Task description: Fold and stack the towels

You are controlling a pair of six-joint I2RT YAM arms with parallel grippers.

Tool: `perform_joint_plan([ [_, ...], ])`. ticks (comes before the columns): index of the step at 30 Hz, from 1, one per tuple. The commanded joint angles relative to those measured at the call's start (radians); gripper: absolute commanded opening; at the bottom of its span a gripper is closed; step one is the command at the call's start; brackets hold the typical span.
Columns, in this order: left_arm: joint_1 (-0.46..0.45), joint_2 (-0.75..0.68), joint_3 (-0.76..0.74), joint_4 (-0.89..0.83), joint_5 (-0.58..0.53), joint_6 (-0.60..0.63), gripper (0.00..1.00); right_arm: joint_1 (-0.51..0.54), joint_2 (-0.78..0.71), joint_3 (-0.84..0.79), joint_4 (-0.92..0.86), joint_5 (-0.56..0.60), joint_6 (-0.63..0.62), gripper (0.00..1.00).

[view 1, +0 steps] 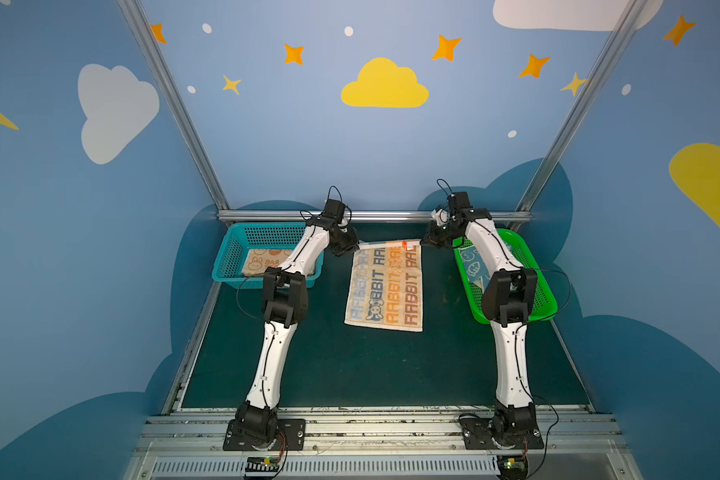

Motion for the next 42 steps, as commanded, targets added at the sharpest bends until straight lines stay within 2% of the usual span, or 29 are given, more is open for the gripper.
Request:
perform_joint_plan([
  [1,-0.001,-0.105,-0.11,0.05,-0.024,0.017,0.03,0.006,-0.113,-0.126,0.029,0.018,0.004,0.0],
  [4,-0.013,-0.179,-0.251,0.094,-0.049,0.023,0.03,0.016,-0.157,-0.214,0.0,0.018,0.019,0.0],
  [11,-0.039,-0.318,-0.491,0.136,-0.101,0.032,0.03,0.052,-0.197,-0.279,-0.164,0.051,0.02,0.0],
  [21,-0.07,-0.503,-0.748,0.185,-0.118,0.027,0.03,0.094,-0.432,-0.626,-0.076,0.07,0.048,0.0],
  [29,-0.109,-0.584,-0.911,0.214,-0.119,0.014,0.03,0.123,-0.54,-0.859,0.009,0.08,0.079,0.0],
  [35,-0.124,-0.61,-1.035,0.257,-0.123,0.003,0.03,0.162,-0.527,-0.99,0.091,0.08,0.123,0.0],
  [42,-0.13,-0.578,-1.058,0.261,-0.128,0.013,0.03,0.178,-0.45,-1.026,0.149,0.079,0.145,0.0],
])
